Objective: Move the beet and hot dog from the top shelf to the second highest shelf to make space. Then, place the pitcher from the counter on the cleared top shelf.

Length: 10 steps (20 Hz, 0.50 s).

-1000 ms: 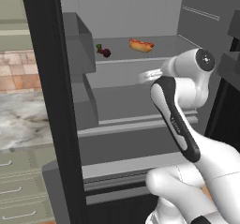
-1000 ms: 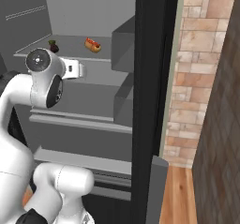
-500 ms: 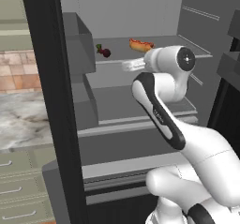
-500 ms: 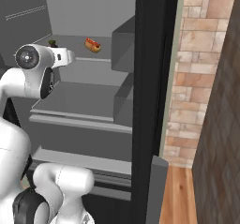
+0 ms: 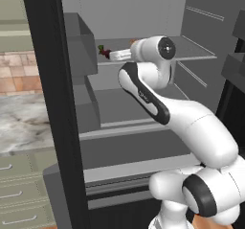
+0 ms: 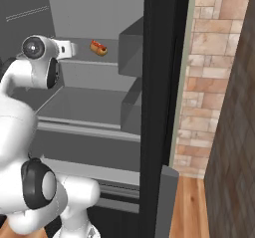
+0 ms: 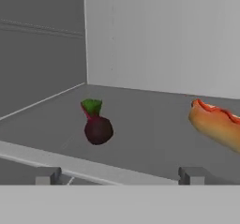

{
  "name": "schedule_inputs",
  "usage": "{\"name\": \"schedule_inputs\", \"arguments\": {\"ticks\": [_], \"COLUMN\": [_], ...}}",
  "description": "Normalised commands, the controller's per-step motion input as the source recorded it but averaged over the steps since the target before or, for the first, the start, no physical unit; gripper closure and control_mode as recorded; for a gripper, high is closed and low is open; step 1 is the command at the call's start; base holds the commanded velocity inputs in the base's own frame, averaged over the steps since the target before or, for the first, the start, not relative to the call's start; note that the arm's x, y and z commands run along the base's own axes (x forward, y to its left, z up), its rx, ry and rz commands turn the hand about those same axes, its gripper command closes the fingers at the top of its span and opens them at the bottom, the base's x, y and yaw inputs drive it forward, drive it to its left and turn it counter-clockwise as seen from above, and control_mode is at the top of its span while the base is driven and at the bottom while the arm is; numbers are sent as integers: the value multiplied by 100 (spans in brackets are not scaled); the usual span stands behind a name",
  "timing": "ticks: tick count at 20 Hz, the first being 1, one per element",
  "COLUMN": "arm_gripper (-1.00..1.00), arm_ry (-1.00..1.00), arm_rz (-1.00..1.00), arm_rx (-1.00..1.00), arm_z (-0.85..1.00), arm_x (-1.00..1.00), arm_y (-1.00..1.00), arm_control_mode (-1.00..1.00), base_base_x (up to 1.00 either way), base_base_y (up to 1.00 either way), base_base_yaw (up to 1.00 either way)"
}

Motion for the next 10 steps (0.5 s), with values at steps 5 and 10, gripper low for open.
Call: {"name": "schedule_inputs", "arguments": {"ticks": [5, 10], "arm_gripper": [-100, -100], "arm_ry": [6, 4], "arm_rz": [0, 0], "arm_rx": [0, -3], "arm_z": [3, -1], "arm_x": [46, 42], "arm_y": [13, 18], "arm_control_mode": [-100, -100], "base_base_x": [0, 0], "base_base_y": [0, 0], "base_base_yaw": [0, 0]}}
